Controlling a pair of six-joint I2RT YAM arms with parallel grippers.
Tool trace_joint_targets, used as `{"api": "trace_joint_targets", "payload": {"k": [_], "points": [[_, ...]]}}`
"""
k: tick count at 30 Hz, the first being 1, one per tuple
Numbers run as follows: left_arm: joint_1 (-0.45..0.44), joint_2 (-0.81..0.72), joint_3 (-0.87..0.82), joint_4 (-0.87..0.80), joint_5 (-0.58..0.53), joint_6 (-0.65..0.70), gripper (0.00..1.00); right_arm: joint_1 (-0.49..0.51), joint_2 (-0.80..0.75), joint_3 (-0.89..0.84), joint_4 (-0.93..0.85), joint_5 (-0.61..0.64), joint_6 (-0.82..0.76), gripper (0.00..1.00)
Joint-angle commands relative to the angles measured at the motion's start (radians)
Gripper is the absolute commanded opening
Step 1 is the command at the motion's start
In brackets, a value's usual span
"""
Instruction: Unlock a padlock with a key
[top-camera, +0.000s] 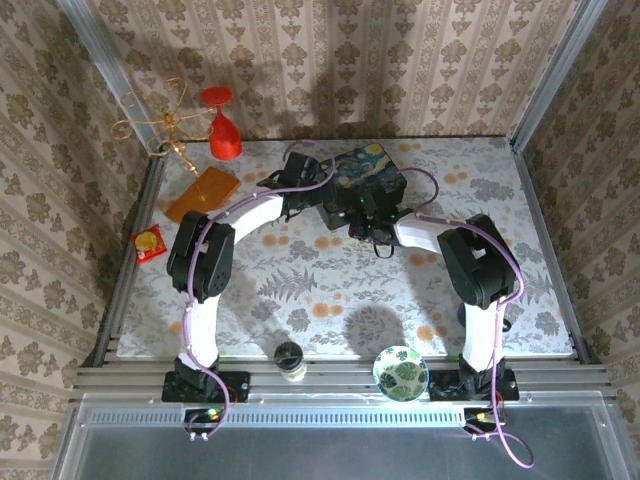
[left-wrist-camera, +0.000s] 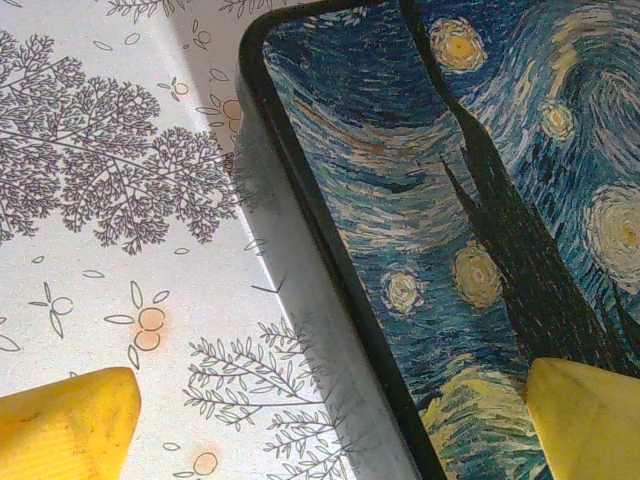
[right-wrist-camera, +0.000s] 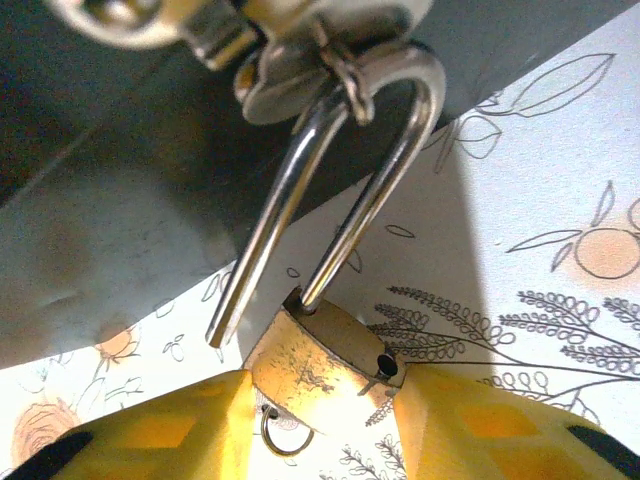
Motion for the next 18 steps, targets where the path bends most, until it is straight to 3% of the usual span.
{"api": "trace_joint_targets", "payload": {"k": [1, 4, 8, 13, 18], "points": [[0.011, 0.016, 0.012, -0.037, -0.009, 0.015, 1.0, 0.016, 0.063, -0.006, -0.166, 0.034, 0.027, 0.43], [0.011, 0.017, 0.012, -0.039, -0.006, 0.013, 1.0, 0.016, 0.069, 0.021, -0.162, 0.063, 0.035, 0.52], [0.012, 0.019, 0.02, -0.041, -0.001, 0.013, 1.0, 0.017, 0.102, 0.095, -0.199, 0.101, 0.028, 0.51], [0.012, 0.023, 0.029, -0.041, 0.001, 0.008, 1.0, 0.023, 0.103, 0.115, -0.248, 0.164, 0.044, 0.42], [0.012, 0.027, 0.029, -0.038, 0.006, 0.002, 1.0, 0.023, 0.081, 0.064, -0.206, 0.179, 0.083, 0.23]]}}
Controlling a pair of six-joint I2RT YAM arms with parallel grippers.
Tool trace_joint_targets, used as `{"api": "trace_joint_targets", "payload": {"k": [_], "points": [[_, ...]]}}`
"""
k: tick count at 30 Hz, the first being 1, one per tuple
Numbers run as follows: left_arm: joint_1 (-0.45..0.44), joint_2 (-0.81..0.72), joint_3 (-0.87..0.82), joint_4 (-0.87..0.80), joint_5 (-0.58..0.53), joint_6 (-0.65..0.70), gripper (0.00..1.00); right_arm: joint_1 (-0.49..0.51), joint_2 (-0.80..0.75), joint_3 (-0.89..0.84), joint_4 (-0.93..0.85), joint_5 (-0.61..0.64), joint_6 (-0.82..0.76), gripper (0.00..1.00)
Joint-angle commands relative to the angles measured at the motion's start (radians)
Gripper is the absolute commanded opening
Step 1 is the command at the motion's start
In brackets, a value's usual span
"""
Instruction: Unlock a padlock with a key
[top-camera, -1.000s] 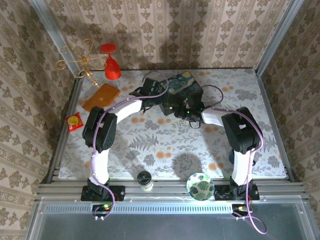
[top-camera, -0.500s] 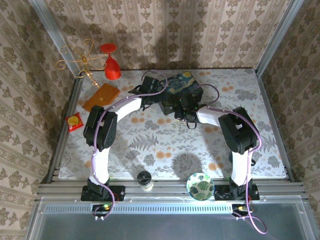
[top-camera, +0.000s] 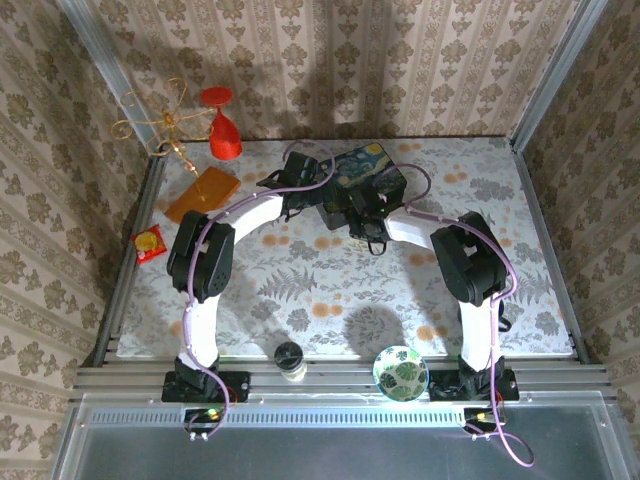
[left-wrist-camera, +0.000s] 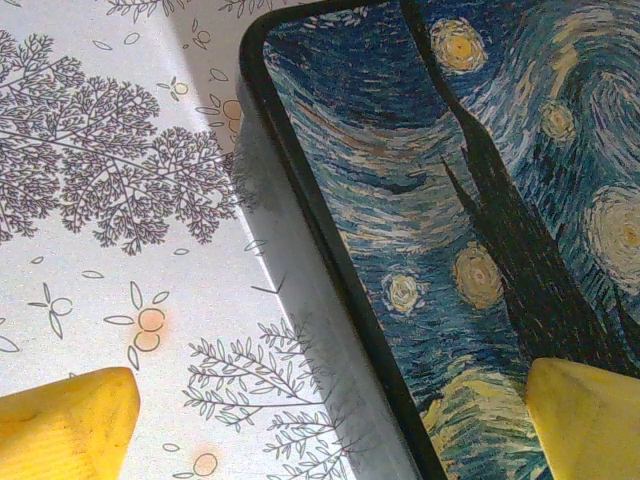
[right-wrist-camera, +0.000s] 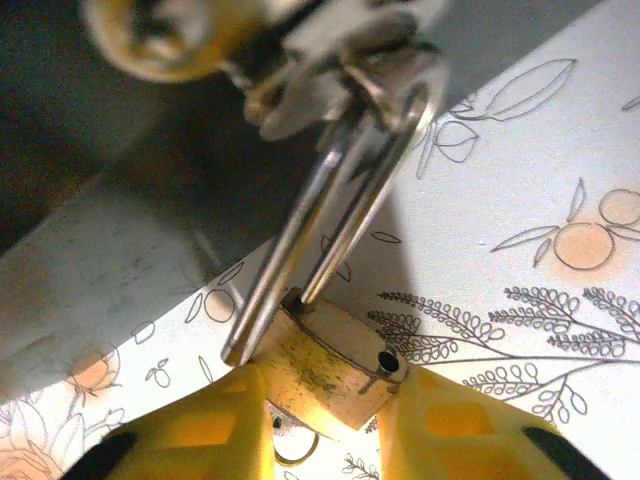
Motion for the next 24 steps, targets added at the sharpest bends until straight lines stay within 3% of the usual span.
{"api": "trace_joint_targets", "payload": {"k": [1, 3, 6, 7, 8, 9, 18, 20, 24], "points": [[0.011, 0.026, 0.026, -0.037, 0.003, 0.001, 1.0, -0.005, 0.03, -0.055, -0.055, 0.062, 0.035, 0.22], [0.011, 0.026, 0.023, -0.037, 0.005, 0.0, 1.0, -0.005, 0.02, -0.062, -0.045, 0.077, 0.049, 0.17], [0.013, 0.021, 0.021, -0.037, 0.004, -0.001, 1.0, -0.005, -0.002, -0.062, -0.048, 0.123, 0.076, 0.19], [0.013, 0.02, 0.019, -0.036, 0.004, 0.0, 1.0, -0.005, -0.007, -0.062, -0.04, 0.125, 0.077, 0.28], [0.014, 0.018, 0.02, -0.036, 0.004, 0.001, 1.0, -0.006, -0.009, -0.058, -0.034, 0.123, 0.079, 0.44], [0.014, 0.017, 0.019, -0.037, 0.003, 0.001, 1.0, -0.004, -0.01, -0.053, -0.03, 0.124, 0.081, 0.48], [0.019, 0.024, 0.024, -0.034, 0.017, -0.001, 1.0, 0.03, 0.047, 0.023, -0.086, 0.247, 0.101, 0.54], [0.019, 0.024, 0.022, -0.033, 0.019, -0.002, 1.0, 0.033, 0.056, 0.028, -0.083, 0.256, 0.105, 0.6], [0.019, 0.025, 0.024, -0.032, 0.022, -0.002, 1.0, 0.039, 0.075, 0.041, -0.098, 0.278, 0.104, 0.59]]}}
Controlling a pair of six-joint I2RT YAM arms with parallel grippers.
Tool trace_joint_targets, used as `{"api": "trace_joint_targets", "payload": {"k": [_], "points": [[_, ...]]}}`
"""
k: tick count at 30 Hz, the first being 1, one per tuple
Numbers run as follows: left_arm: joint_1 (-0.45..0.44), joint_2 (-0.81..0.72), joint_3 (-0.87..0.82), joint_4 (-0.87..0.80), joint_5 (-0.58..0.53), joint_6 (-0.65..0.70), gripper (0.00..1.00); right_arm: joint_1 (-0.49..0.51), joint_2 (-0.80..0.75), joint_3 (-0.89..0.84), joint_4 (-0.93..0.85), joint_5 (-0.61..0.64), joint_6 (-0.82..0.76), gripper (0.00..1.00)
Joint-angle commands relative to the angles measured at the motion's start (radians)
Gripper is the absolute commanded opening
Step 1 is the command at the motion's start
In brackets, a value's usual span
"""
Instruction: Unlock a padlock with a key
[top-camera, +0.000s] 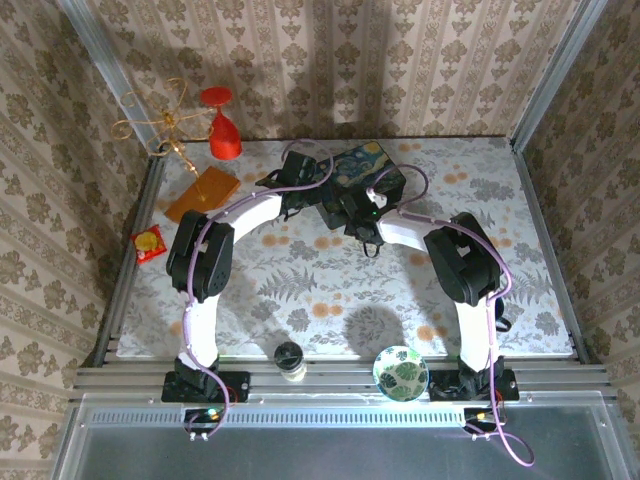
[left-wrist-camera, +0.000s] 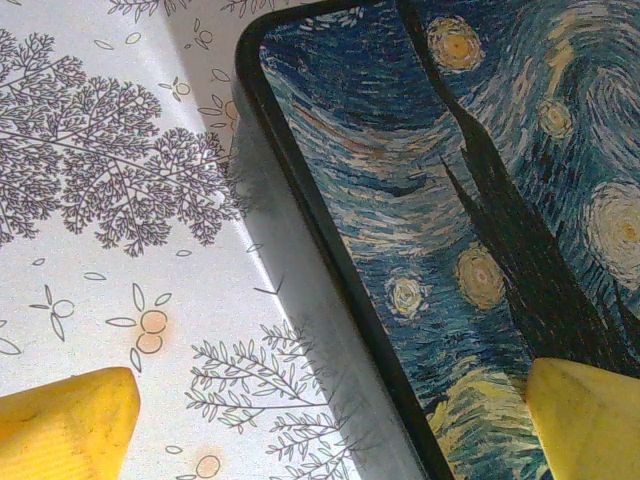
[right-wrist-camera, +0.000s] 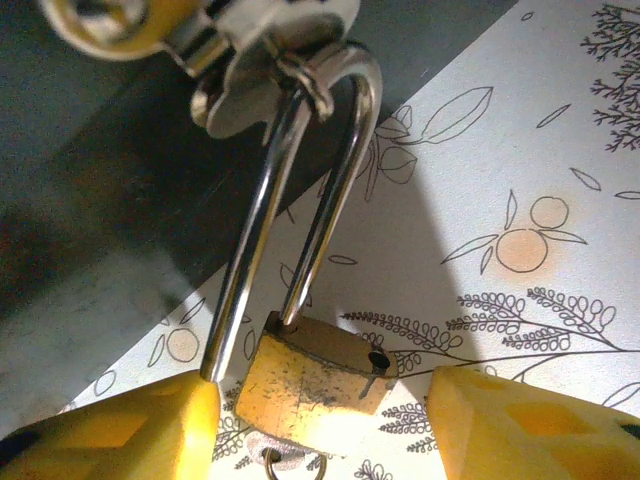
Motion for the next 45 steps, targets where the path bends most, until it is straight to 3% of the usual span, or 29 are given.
{"api": "trace_joint_targets", "payload": {"k": [1, 9, 19, 34, 41, 45], "points": [[0.011, 0.026, 0.023, -0.032, 0.006, -0.002, 1.0, -0.005, 0.044, 0.005, -0.065, 0.101, 0.025, 0.57], [0.013, 0.027, 0.024, -0.029, 0.009, -0.01, 1.0, -0.004, 0.043, -0.002, -0.051, 0.102, 0.021, 0.28], [0.017, 0.021, 0.021, -0.031, 0.005, -0.013, 1.0, -0.034, -0.029, -0.019, -0.06, 0.129, -0.006, 0.0], [0.013, 0.016, 0.008, -0.018, 0.024, -0.025, 1.0, -0.111, -0.078, -0.007, 0.045, -0.043, 0.039, 0.0], [-0.018, -0.011, 0.092, -0.072, -0.079, 0.08, 1.0, -0.166, -0.133, -0.059, 0.082, -0.099, 0.04, 0.0], [-0.048, 0.03, 0.199, -0.089, -0.144, 0.21, 1.0, -0.198, -0.14, -0.063, 0.089, -0.137, 0.04, 0.0]]}}
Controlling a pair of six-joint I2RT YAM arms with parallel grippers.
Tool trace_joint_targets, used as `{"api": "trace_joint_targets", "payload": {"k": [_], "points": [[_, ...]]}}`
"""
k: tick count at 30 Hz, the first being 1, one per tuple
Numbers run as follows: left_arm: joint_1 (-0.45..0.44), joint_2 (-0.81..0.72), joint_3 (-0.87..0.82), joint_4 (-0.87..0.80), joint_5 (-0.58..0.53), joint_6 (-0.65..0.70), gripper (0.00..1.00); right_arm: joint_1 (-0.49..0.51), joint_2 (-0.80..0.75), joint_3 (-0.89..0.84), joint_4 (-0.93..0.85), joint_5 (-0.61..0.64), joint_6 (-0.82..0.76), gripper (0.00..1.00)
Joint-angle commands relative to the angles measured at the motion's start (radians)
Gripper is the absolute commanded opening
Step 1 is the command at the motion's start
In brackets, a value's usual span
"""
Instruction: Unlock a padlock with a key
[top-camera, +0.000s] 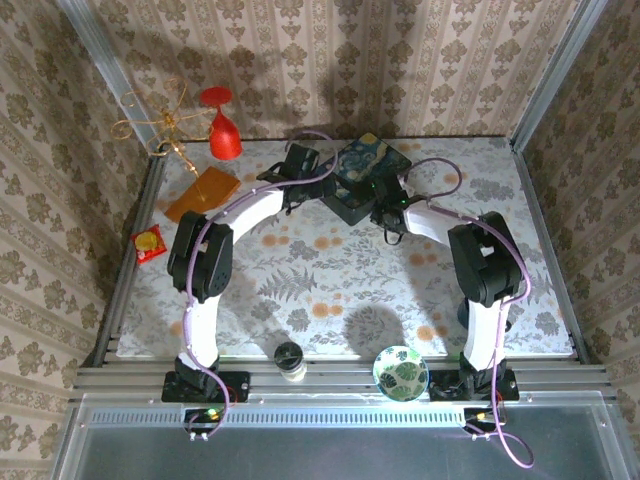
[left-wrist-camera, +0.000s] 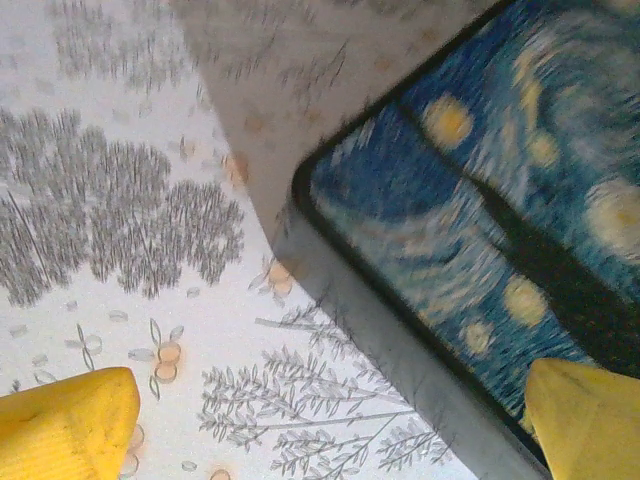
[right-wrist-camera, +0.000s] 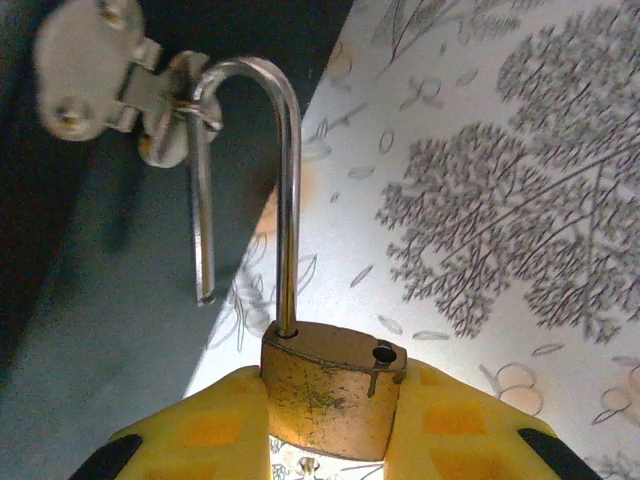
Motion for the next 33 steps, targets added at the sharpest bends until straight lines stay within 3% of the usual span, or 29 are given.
{"api": "trace_joint_targets", "payload": {"k": [1, 8, 13, 33], "points": [[-0.029, 0.051, 0.119, -0.019, -0.076, 0.164, 1.0, -0.031, -0.043, -0.006, 0.038, -0.034, 0.02, 0.0], [-0.04, 0.267, 0.399, -0.166, -0.042, 0.264, 1.0, -0.074, 0.002, 0.044, 0.022, -0.084, 0.009, 0.0], [-0.055, 0.367, 0.509, -0.268, -0.083, 0.3, 1.0, -0.104, 0.021, 0.066, 0.015, -0.105, -0.007, 0.0], [-0.042, 0.39, 0.445, -0.307, -0.111, 0.292, 1.0, -0.266, 0.099, 0.139, 0.102, -0.306, -0.034, 0.0]]}}
